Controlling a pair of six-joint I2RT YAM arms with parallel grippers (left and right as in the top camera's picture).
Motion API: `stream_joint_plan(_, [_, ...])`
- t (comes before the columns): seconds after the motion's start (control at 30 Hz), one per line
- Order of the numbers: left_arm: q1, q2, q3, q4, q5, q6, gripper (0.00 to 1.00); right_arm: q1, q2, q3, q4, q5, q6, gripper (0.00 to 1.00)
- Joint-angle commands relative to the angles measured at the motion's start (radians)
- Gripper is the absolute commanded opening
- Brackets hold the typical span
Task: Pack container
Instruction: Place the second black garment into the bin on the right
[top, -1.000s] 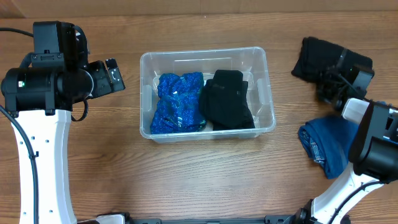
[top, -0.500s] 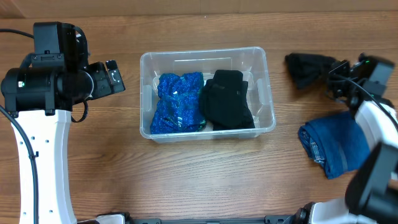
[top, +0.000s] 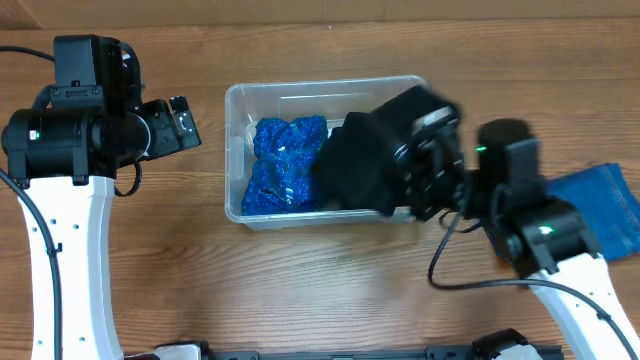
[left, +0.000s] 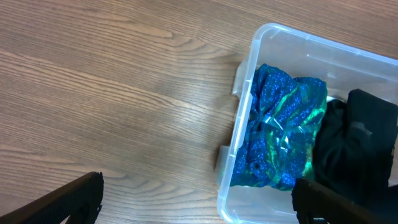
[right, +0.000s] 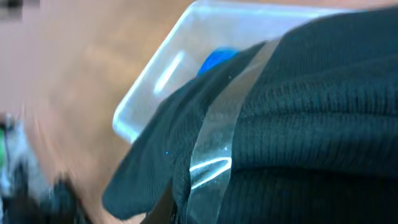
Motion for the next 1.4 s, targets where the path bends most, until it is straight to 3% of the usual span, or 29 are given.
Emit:
stream_joint_plan(0.0, [0.005,-0.002,0.014,0.0,-0.01,0.009,1.0,0.071,0.148,0.086,-0.12,-0.035,-0.288,0.04])
stream_joint_plan(0.17, [0.005,-0.002,0.014,-0.01,-0.01,0.009,1.0,0.072,0.36,0.232,-0.203,-0.037,-0.372,0.04])
stream_joint_plan(0.33, [0.005,-0.002,0.014,-0.011,-0.01,0.009,1.0,0.085,0.392,0.446,-0.281,-0.061,-0.44,0.04])
stream_joint_plan(0.43, [0.005,-0.002,0.014,-0.011,-0.01,0.008,1.0,0.162,0.409,0.456,-0.328,-0.041,-0.577,0.03])
stream_joint_plan(0.63, [0.005,-0.002,0.014,-0.026,-0.01,0.009,1.0,0.171,0.523,0.456,-0.198,0.014,-0.604,0.04])
stream_joint_plan(0.77, [0.005,-0.002,0.014,-0.027,-0.01,0.009,1.0,0.136,0.611,0.456,-0.269,0.309,-0.556,0.04])
stream_joint_plan(0.8, [0.005,-0.002,0.014,-0.027,-0.01,0.009,1.0,0.113,0.622,0.456,-0.268,0.4,-0.481,0.3])
stream_joint_plan(0.83, [0.005,-0.002,0.014,-0.026,-0.01,0.009,1.0,0.063,0.628,0.456,-0.256,0.481,-0.361,1.0])
stream_joint_plan(0.93, [0.005,-0.002,0.014,-0.026,-0.01,0.009,1.0,0.021,0.62,0.457,-0.233,0.484,-0.253,1.0])
stream_joint_plan(1.1, [0.005,-0.002,0.014,-0.026,-0.01,0.009,1.0,0.066,0.563,0.462,-0.222,0.41,-0.233,0.97])
stream_joint_plan(1.13, [0.005,-0.002,0.014,-0.026,-0.01,0.009,1.0,0.098,0.544,0.463,-0.221,0.393,-0.238,0.82])
stream_joint_plan(1.17, [0.005,-0.002,0.014,-0.026,-0.01,0.009,1.0,0.13,0.53,0.463,-0.211,0.397,-0.238,0.55])
stream_joint_plan(1.23, [0.005,-0.002,0.014,-0.026,-0.01,0.009,1.0,0.172,0.527,0.463,-0.193,0.396,-0.224,0.26])
stream_joint_plan(1.37, [0.005,-0.002,0.014,-0.026,-0.01,0.009,1.0,0.211,0.554,0.436,-0.188,0.393,-0.208,0.21])
